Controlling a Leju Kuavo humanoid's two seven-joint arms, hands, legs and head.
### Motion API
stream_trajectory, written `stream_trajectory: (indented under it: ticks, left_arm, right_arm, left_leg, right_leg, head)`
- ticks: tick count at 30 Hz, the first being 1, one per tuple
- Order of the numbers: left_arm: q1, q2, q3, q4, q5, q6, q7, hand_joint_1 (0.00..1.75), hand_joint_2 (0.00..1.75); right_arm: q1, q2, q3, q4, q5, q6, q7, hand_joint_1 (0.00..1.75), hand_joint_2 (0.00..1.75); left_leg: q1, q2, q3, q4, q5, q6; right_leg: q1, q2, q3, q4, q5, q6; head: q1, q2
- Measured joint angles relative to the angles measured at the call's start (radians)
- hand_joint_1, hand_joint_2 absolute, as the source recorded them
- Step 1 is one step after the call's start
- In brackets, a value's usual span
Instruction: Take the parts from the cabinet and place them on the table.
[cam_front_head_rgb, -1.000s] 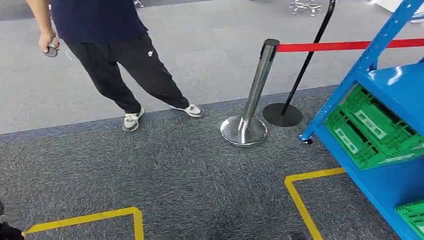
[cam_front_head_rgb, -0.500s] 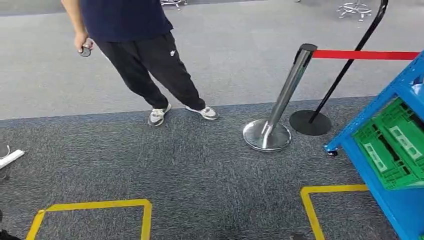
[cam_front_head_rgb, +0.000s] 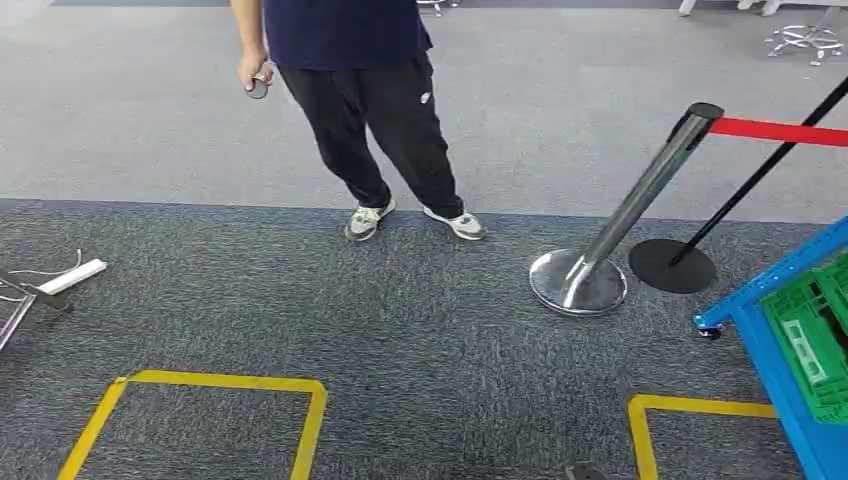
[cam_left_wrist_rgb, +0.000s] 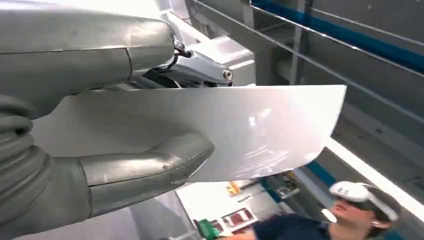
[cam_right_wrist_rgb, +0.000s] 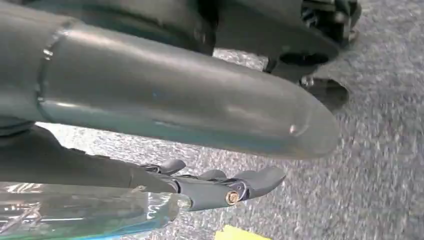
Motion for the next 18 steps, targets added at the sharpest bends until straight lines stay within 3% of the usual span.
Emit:
stream_trajectory:
  ticks: [1, 2, 4, 5, 6, 7, 8, 9, 10, 11, 14, 15, 16, 17, 18]
  left_arm:
    - [0.001, -0.003, 0.004, -0.005, -0.003, -0.004, 0.000, 1.75, 1.75]
    - [0.000, -0.005, 0.006, -0.006, -0.003, -0.007, 0.000, 1.75, 1.75]
    - [0.002, -0.006, 0.010, -0.006, -0.006, -0.010, 0.000, 1.75, 1.75]
    - [0.003, -0.007, 0.011, -0.006, -0.006, -0.013, 0.000, 1.75, 1.75]
    - [0.003, -0.009, 0.013, -0.006, -0.009, -0.022, 0.000, 1.75, 1.75]
    - [0.003, -0.013, 0.017, -0.006, -0.013, -0.034, 0.000, 1.75, 1.75]
    - [0.002, -0.017, 0.022, -0.006, -0.018, -0.045, 0.000, 1.75, 1.75]
    - [0.001, -0.021, 0.024, -0.006, -0.021, -0.053, 0.000, 1.75, 1.75]
    - [-0.001, -0.024, 0.027, -0.006, -0.023, -0.062, 0.000, 1.75, 1.75]
    - [-0.005, -0.025, 0.031, -0.006, -0.027, -0.069, 0.000, 1.75, 1.75]
    - [-0.007, -0.034, 0.038, -0.006, -0.032, -0.087, 0.000, 1.75, 1.75]
    - [-0.009, -0.037, 0.041, -0.006, -0.034, -0.089, 0.000, 1.75, 1.75]
    - [-0.010, -0.040, 0.045, -0.006, -0.036, -0.090, 0.000, 1.75, 1.75]
    - [-0.017, -0.040, 0.046, -0.006, -0.037, -0.092, 0.000, 1.75, 1.75]
    - [-0.023, -0.041, 0.045, -0.006, -0.037, -0.092, 0.000, 1.75, 1.75]
  right_arm:
    - [-0.001, 0.001, 0.000, 0.000, -0.001, 0.000, 0.002, 0.00, 0.00]
    - [0.000, 0.003, 0.000, 0.000, -0.001, 0.000, 0.004, 0.00, 0.00]
    - [0.002, 0.003, 0.000, 0.000, -0.001, 0.002, 0.006, 0.00, 0.00]
    - [0.004, 0.003, 0.000, 0.000, -0.001, 0.002, 0.008, 0.00, 0.00]
    - [0.005, 0.004, 0.000, 0.000, -0.002, 0.003, 0.011, 0.00, 0.00]
    - [0.006, 0.004, 0.000, 0.000, -0.002, 0.005, 0.013, 0.00, 0.00]
    - [0.006, 0.005, 0.000, 0.000, -0.003, 0.006, 0.013, 0.00, 0.00]
    - [0.005, 0.007, 0.000, 0.000, -0.004, 0.006, 0.013, 0.00, 0.00]
    - [0.005, 0.008, 0.000, 0.001, -0.005, 0.006, 0.013, 0.00, 0.00]
    - [0.005, 0.012, 0.000, 0.002, -0.005, 0.008, 0.013, 0.00, 0.00]
    - [0.003, 0.013, 0.000, 0.002, -0.006, 0.009, 0.011, 0.00, 0.00]
    - [0.003, 0.016, -0.001, 0.002, -0.007, 0.010, 0.009, 0.00, 0.00]
    - [0.002, 0.017, -0.001, 0.002, -0.008, 0.010, 0.006, 0.00, 0.00]
    - [0.002, 0.017, -0.001, 0.002, -0.008, 0.010, 0.003, 0.00, 0.00]
    - [0.003, 0.017, -0.001, 0.002, -0.009, 0.011, 0.003, 0.00, 0.00]
  left_leg:
    - [0.002, -0.005, 0.001, 0.000, 0.001, 0.002]
    - [0.004, -0.013, 0.001, 0.000, 0.002, 0.006]
    - [0.005, -0.034, 0.000, 0.000, 0.003, 0.008]
    - [0.005, -0.046, 0.000, 0.001, 0.002, 0.008]
    - [0.005, -0.058, 0.001, 0.001, 0.002, 0.008]
    - [0.006, -0.070, 0.002, 0.001, 0.002, 0.007]
    - [0.008, -0.082, 0.003, 0.001, 0.002, 0.005]
    - [0.010, -0.094, 0.005, 0.003, 0.000, 0.001]
    - [0.011, -0.104, 0.003, 0.006, -0.001, -0.007]
    - [0.007, -0.115, -0.005, 0.019, -0.005, -0.013]
    - [0.014, -0.139, -0.013, 0.010, 0.008, -0.027]
    - [0.016, -0.144, -0.017, 0.014, 0.005, -0.031]
    - [0.011, -0.090, -0.024, 0.033, -0.012, -0.033]
    - [0.009, -0.054, -0.050, 0.089, -0.050, -0.037]
    - [0.010, -0.040, -0.089, 0.167, -0.092, -0.040]
  right_leg:
    - [-0.002, 0.046, -0.006, 0.026, -0.018, 0.006]
    - [-0.005, 0.082, -0.030, 0.085, -0.051, 0.008]
    - [-0.007, 0.106, -0.114, 0.261, -0.127, 0.014]
    - [-0.008, 0.106, -0.145, 0.317, -0.138, 0.016]
    - [-0.008, 0.106, -0.151, 0.316, -0.120, 0.016]
    - [-0.009, 0.107, -0.133, 0.272, -0.085, 0.017]
    - [-0.012, 0.111, -0.098, 0.192, -0.038, 0.018]
    - [-0.018, 0.128, -0.050, 0.092, 0.010, 0.021]
    - [-0.028, 0.177, -0.018, 0.019, 0.022, 0.027]
    - [-0.029, 0.191, -0.009, 0.001, 0.014, 0.022]
    - [-0.020, 0.164, -0.010, 0.011, 0.017, 0.002]
    - [-0.024, 0.150, -0.008, 0.006, 0.022, -0.008]
    - [-0.022, 0.142, -0.007, 0.004, 0.023, -0.014]
    - [-0.020, 0.132, -0.008, 0.003, 0.023, -0.023]
    - [-0.018, 0.120, -0.010, 0.003, 0.023, -0.024]
  head:
    - [0.007, 0.000]
    - [0.009, 0.000]
    - [0.014, 0.000]
    - [0.013, 0.000]
    - [0.013, 0.000]
    - [0.013, 0.000]
    - [0.013, 0.000]
    - [0.014, 0.000]
    - [0.014, 0.000]
    - [0.014, 0.000]
    - [0.013, 0.000]
    - [0.013, 0.000]
    - [0.010, 0.000]
    - [0.005, 0.000]
    - [0.004, 0.000]
